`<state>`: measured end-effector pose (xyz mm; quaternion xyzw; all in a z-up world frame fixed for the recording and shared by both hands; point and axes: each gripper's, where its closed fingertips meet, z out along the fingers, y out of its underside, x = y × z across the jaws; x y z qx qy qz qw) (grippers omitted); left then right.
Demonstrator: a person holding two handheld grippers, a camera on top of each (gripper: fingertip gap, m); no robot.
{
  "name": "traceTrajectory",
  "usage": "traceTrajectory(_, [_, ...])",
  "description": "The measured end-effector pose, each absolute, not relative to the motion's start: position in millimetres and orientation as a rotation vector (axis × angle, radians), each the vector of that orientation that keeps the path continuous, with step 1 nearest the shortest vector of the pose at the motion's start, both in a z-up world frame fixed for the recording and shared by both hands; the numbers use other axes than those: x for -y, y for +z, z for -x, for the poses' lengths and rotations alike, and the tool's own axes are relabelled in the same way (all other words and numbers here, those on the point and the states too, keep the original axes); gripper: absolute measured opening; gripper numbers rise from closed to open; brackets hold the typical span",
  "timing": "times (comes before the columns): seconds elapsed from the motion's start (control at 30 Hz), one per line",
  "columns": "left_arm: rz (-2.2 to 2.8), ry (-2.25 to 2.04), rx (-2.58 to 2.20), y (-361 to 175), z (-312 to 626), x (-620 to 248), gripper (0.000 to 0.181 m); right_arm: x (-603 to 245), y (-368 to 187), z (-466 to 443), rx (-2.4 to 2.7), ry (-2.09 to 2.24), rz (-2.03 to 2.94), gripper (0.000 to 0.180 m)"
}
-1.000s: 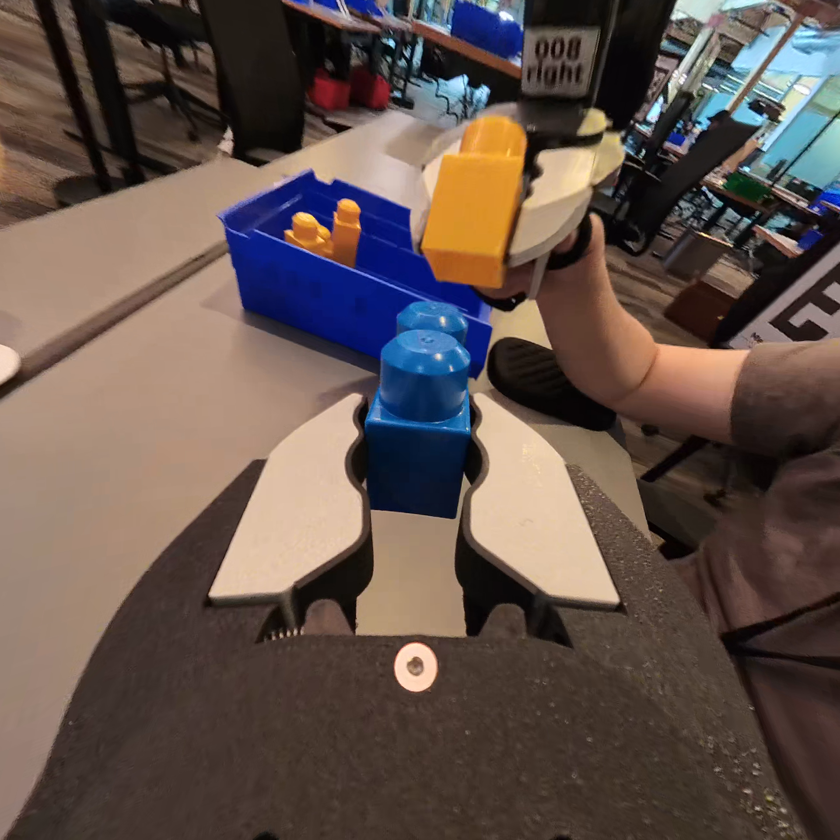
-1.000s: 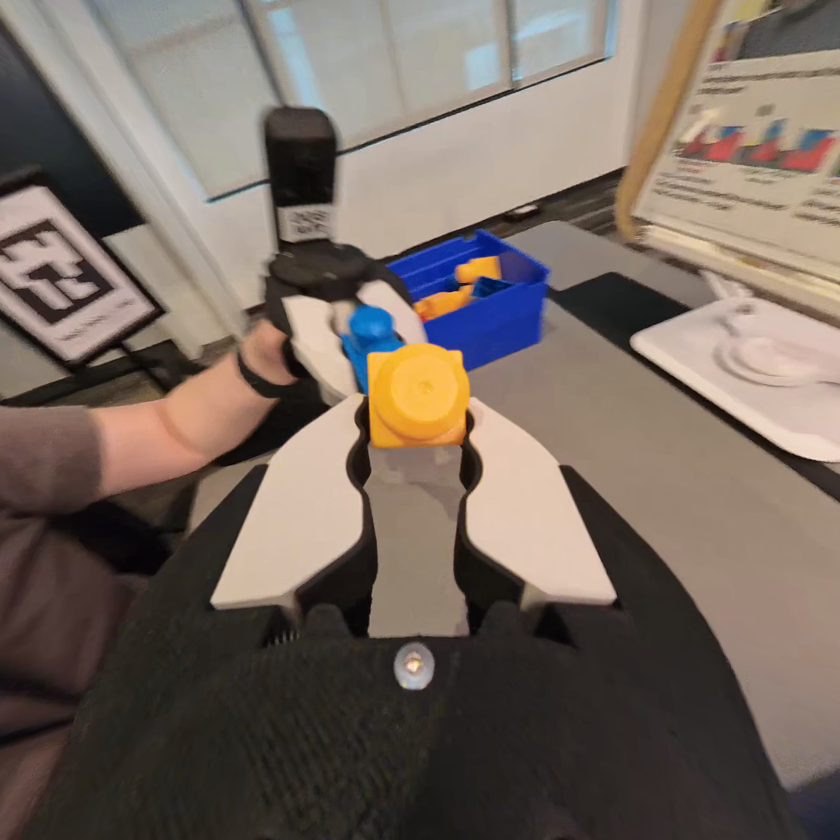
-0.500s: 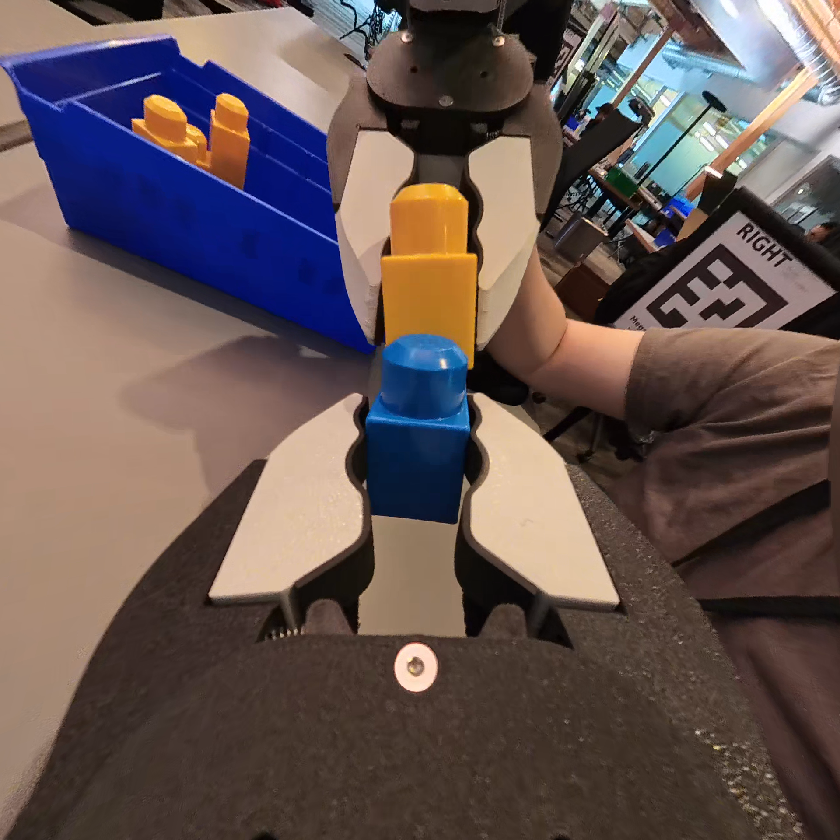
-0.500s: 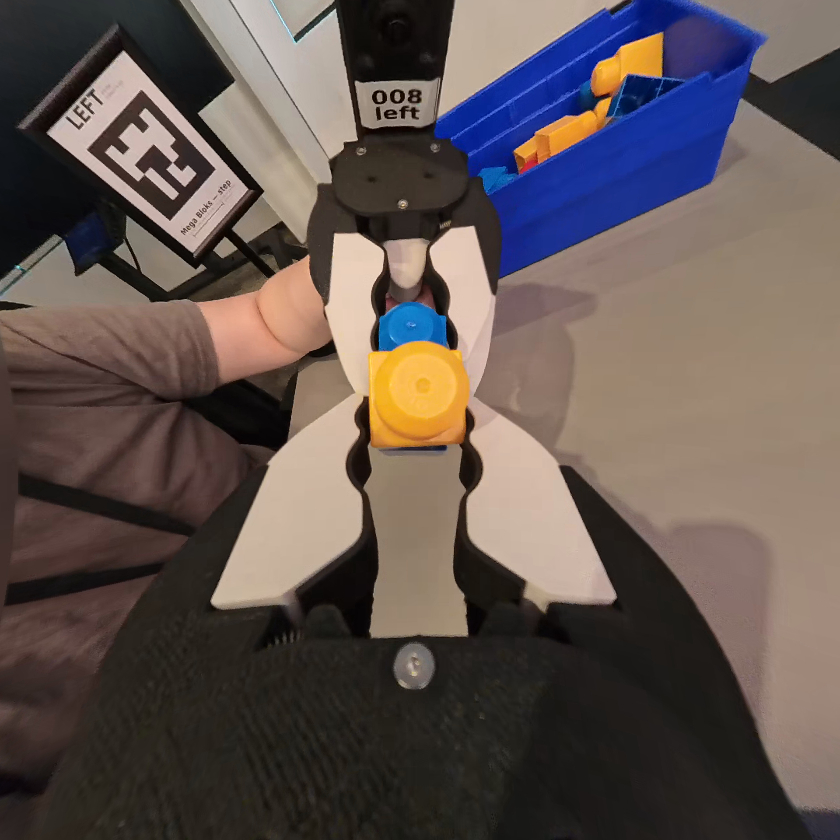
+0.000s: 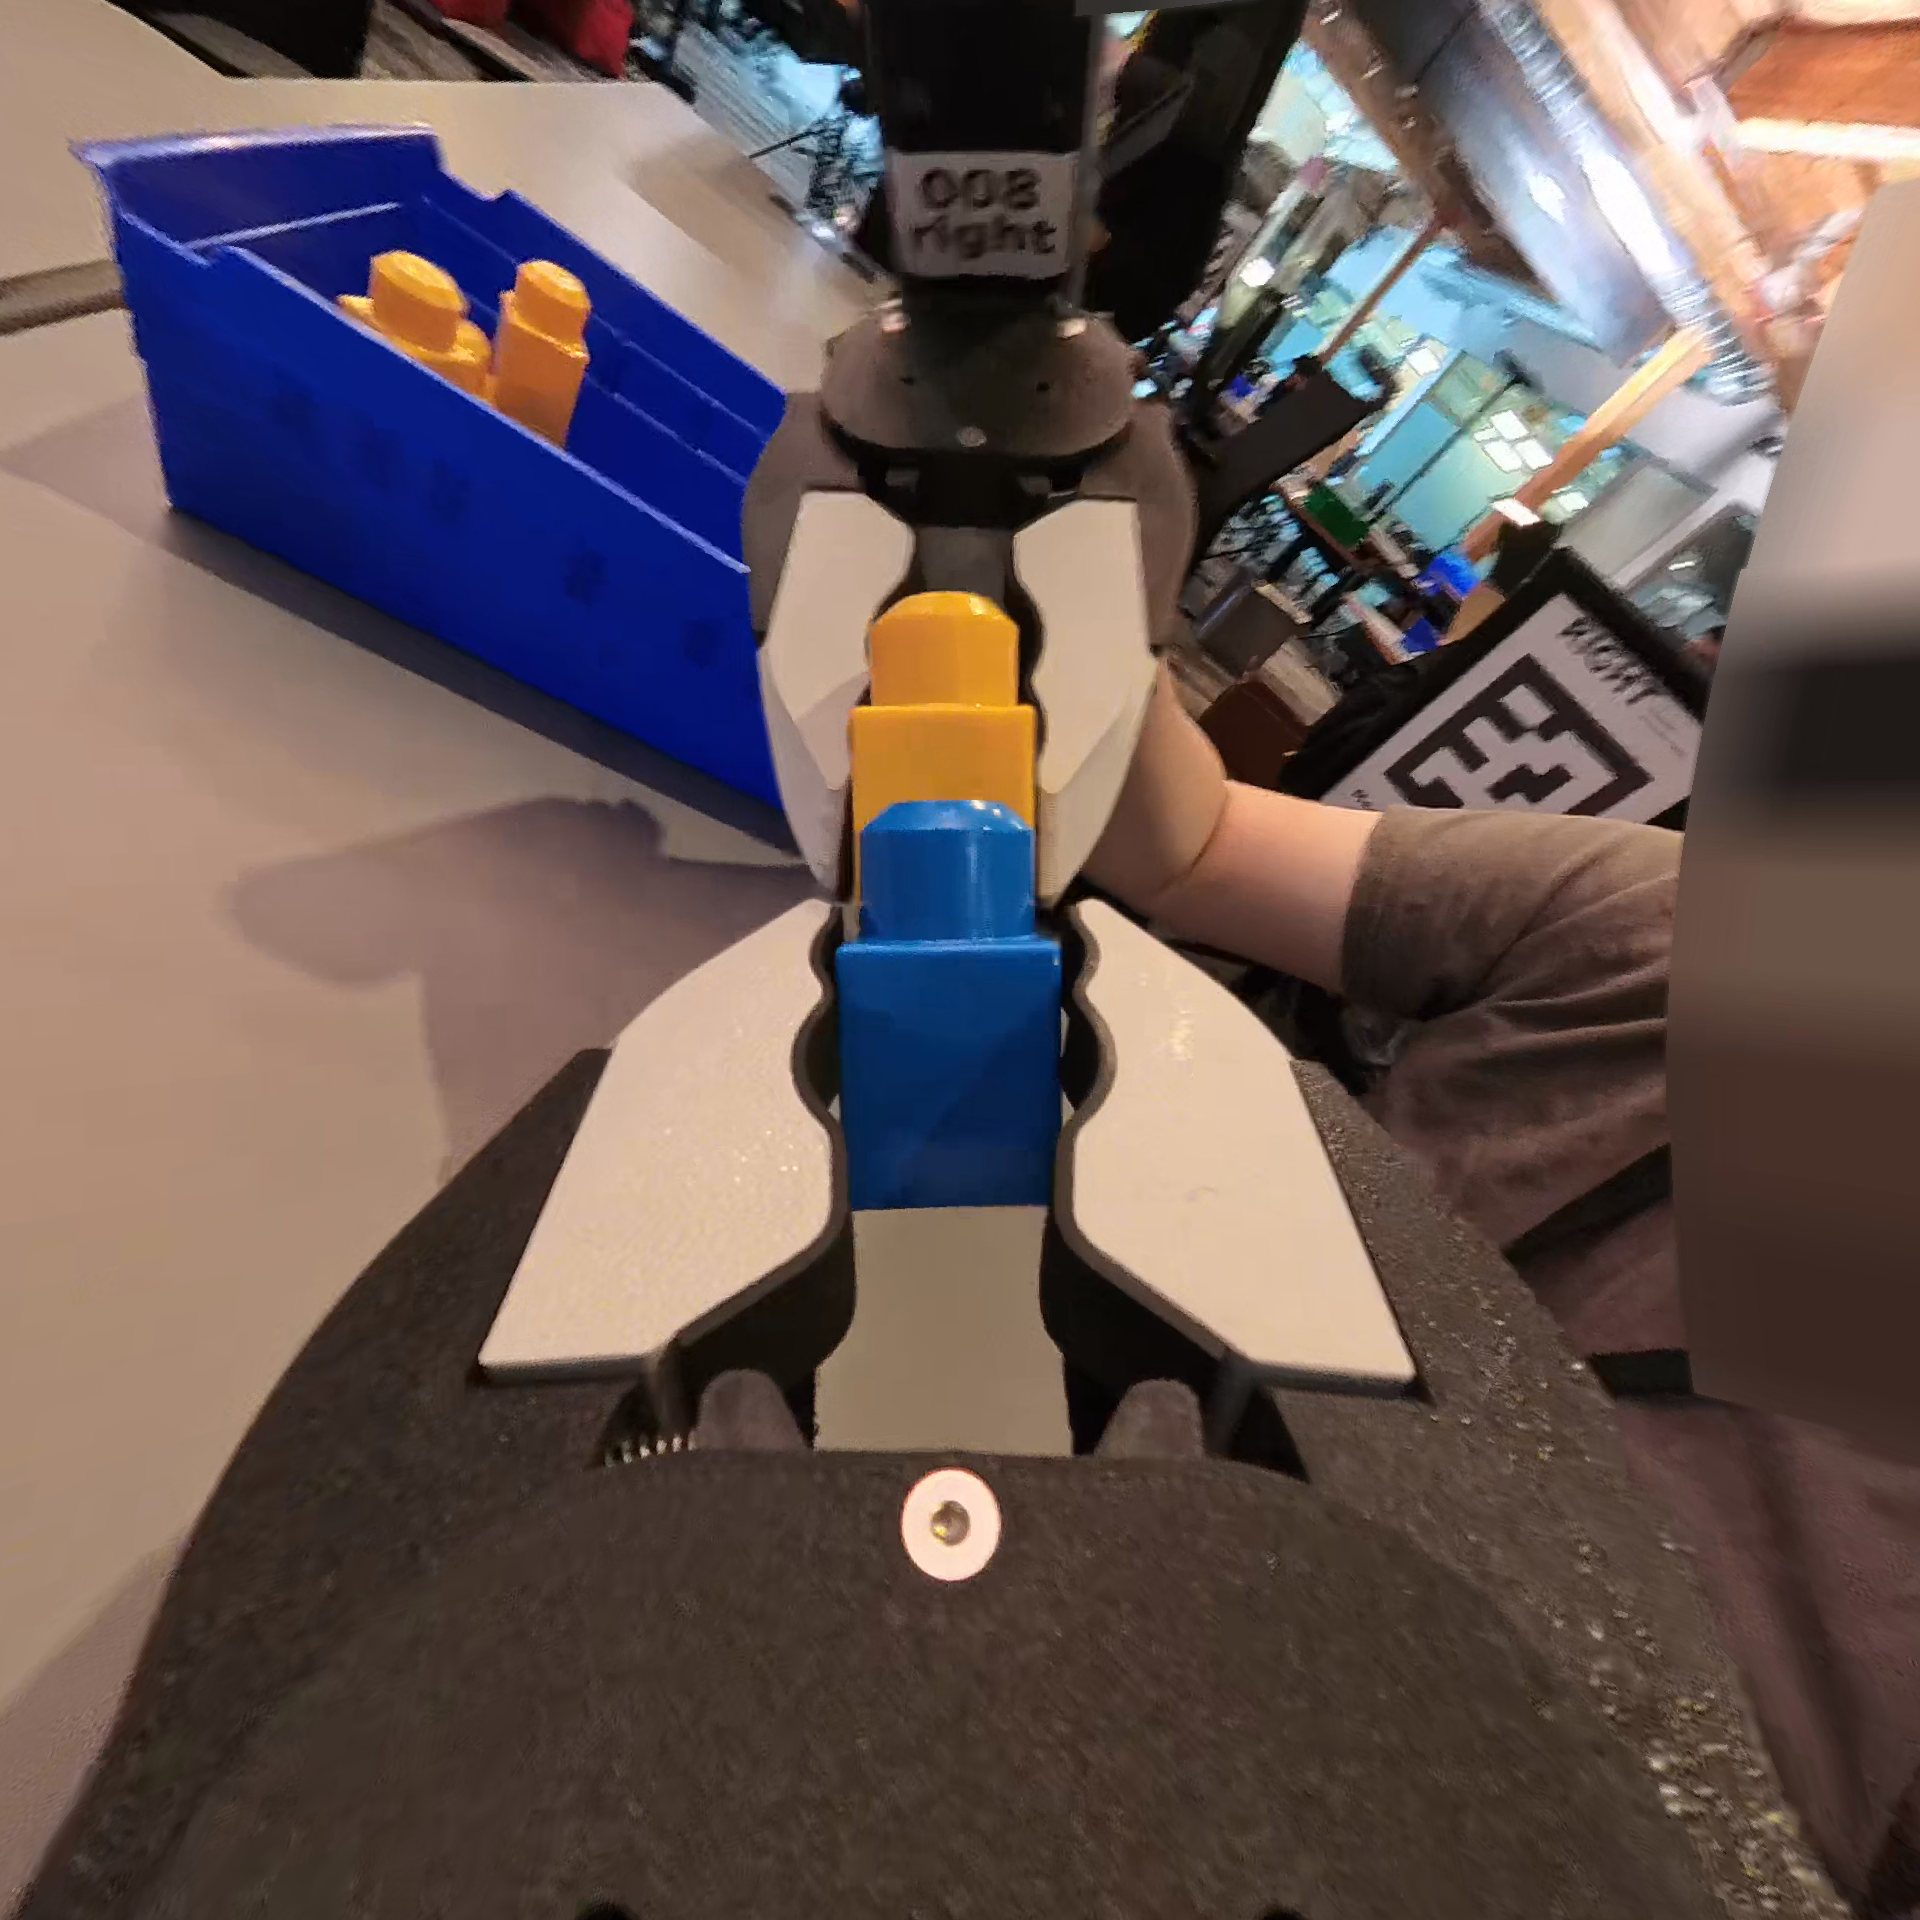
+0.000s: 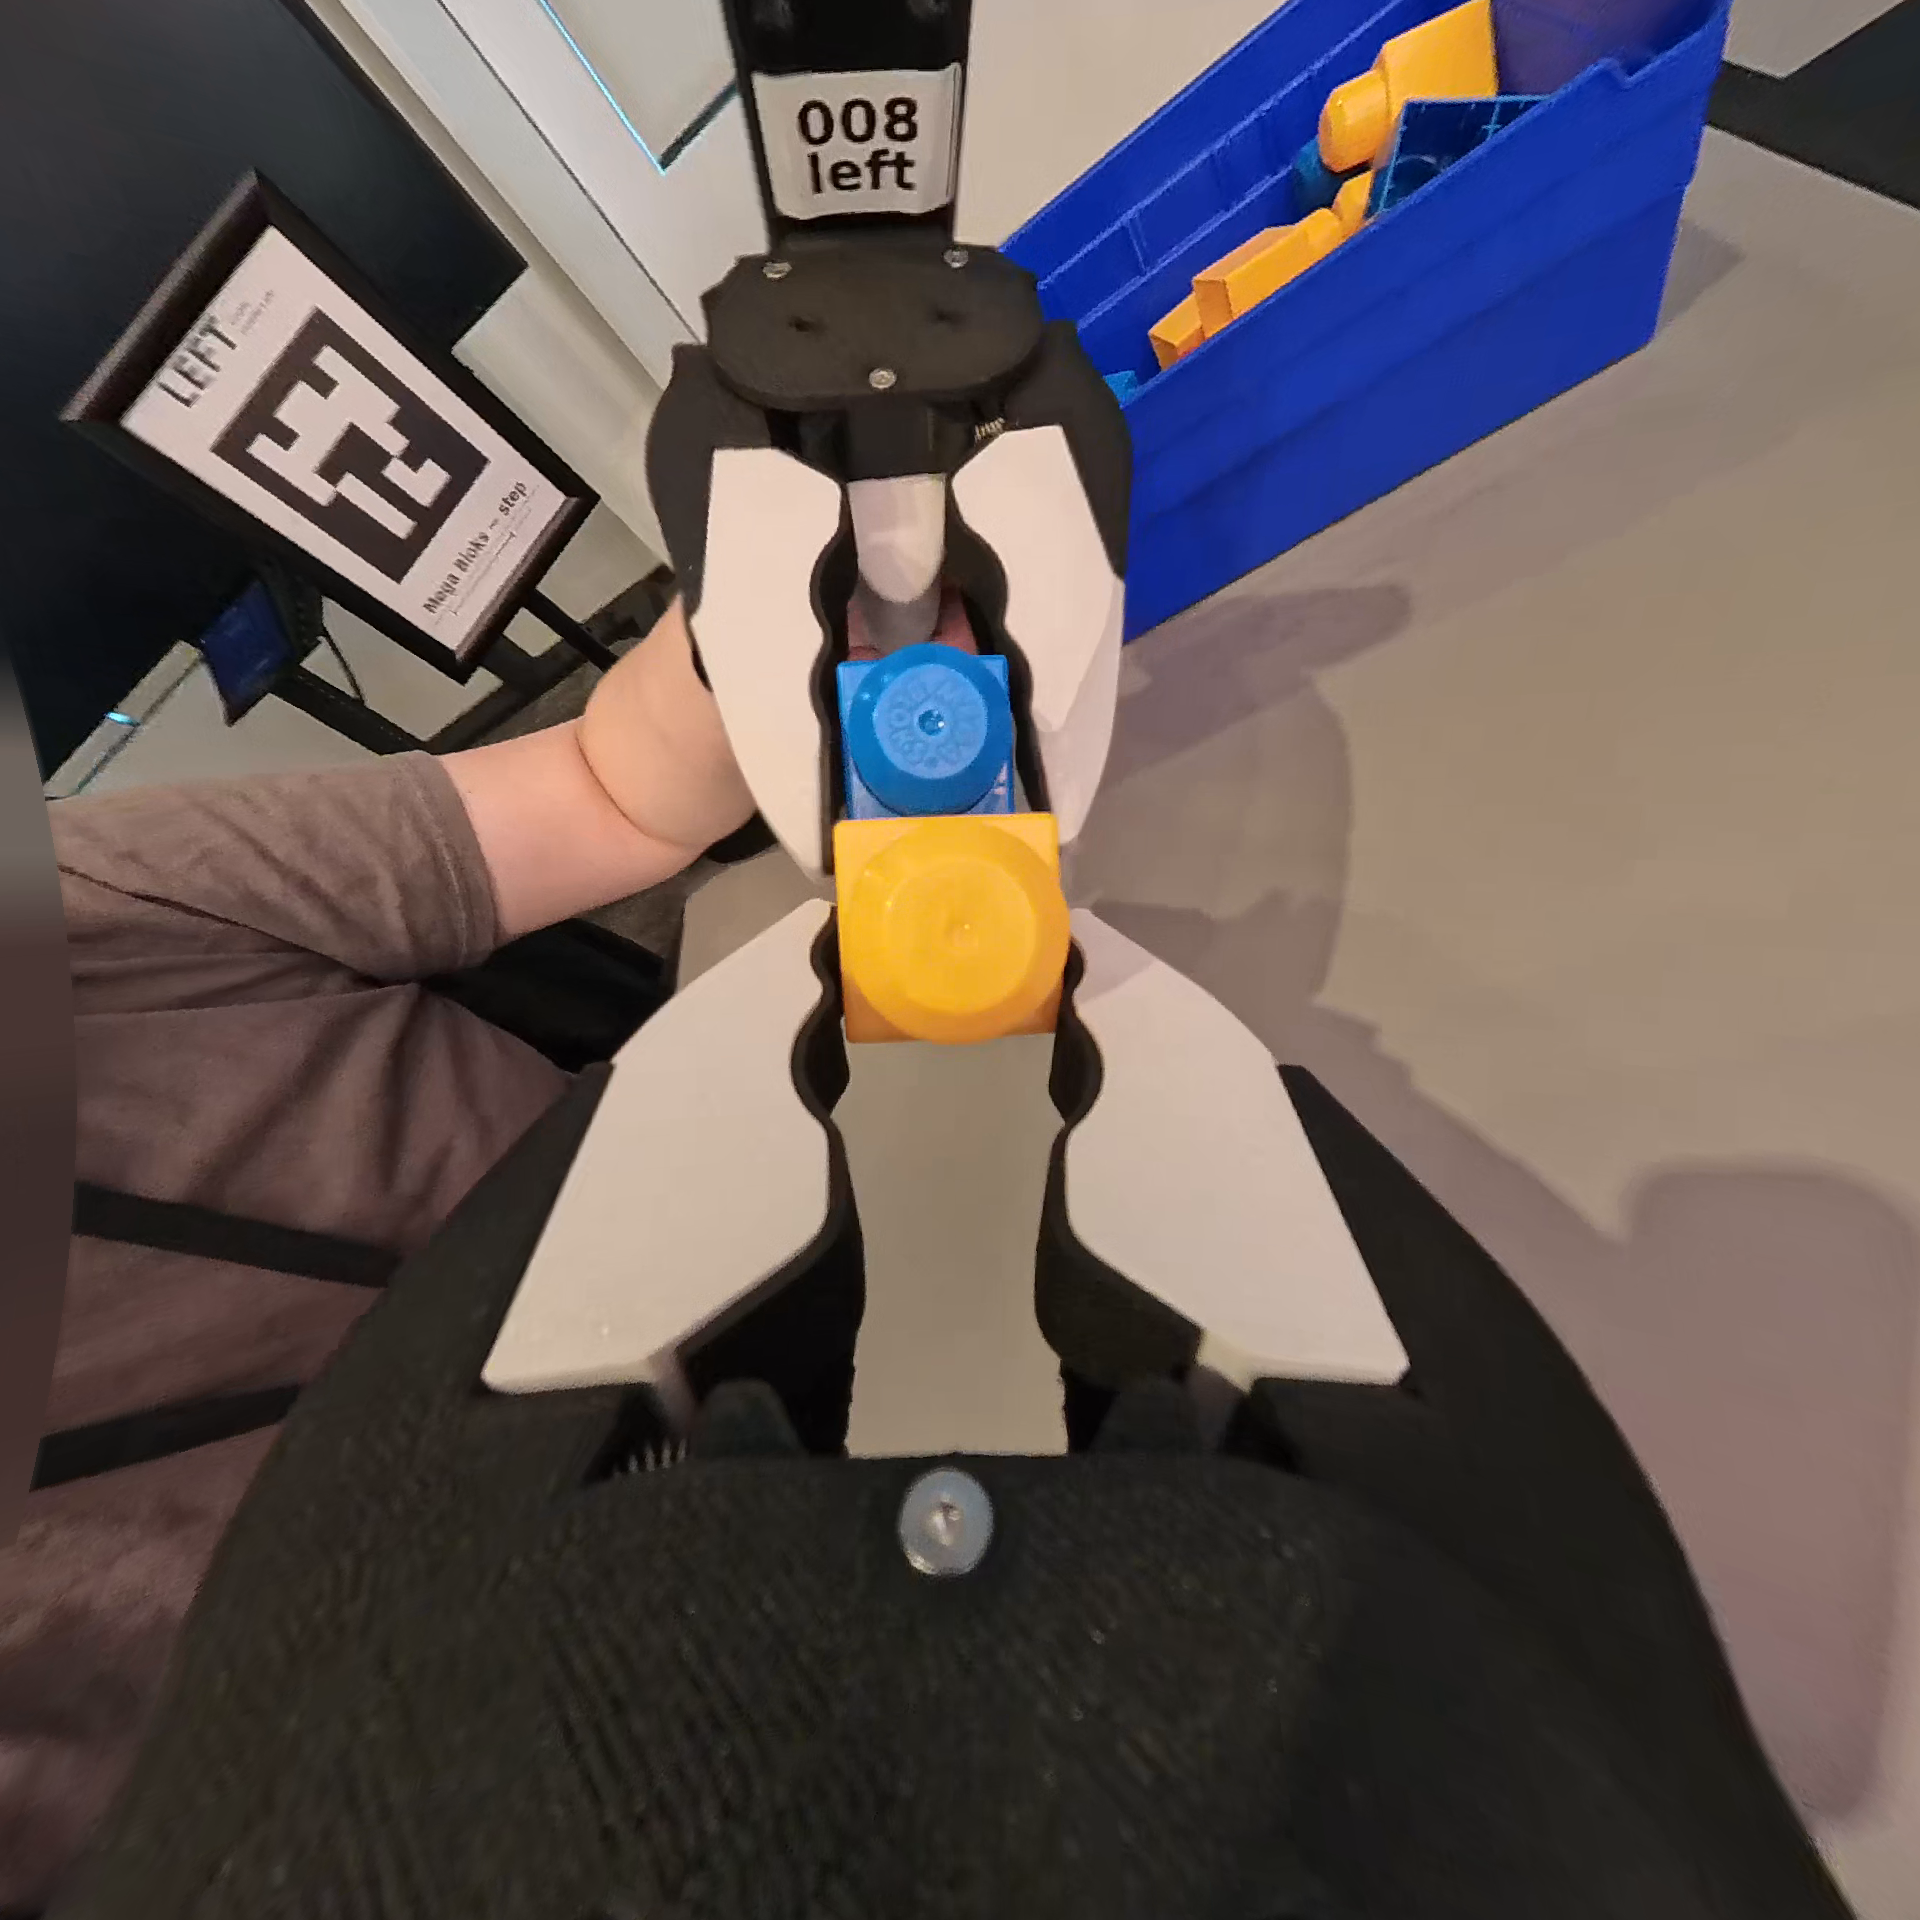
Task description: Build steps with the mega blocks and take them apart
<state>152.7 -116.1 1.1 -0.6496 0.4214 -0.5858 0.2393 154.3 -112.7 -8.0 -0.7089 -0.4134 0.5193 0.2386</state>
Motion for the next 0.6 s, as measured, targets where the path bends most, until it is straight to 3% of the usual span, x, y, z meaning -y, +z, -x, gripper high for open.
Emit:
traceTrajectory(0.1, [1.742,-1.724,-1.156,8.4,-152.1,124.1,0.052,115.5,-4.5,-153.2,1.105,1.528,1.929,0.037])
traceTrajectory(0.23, [1.844,-1.532,-1.317,-19.7,-155.2,132.0,0.058,113.4,-11.6,-154.8,1.118,1.509,1.958,0.037])
traceTrajectory(0.33, [1.897,-1.432,-1.337,-32.3,-157.0,127.9,0.045,112.1,-14.1,-156.5,1.116,1.512,1.97,0.037])
traceTrajectory(0.6, [1.856,-1.363,-1.376,-34.2,-161.8,125.0,0.042,111.6,-16.9,-161.9,1.211,1.351,1.967,0.037])
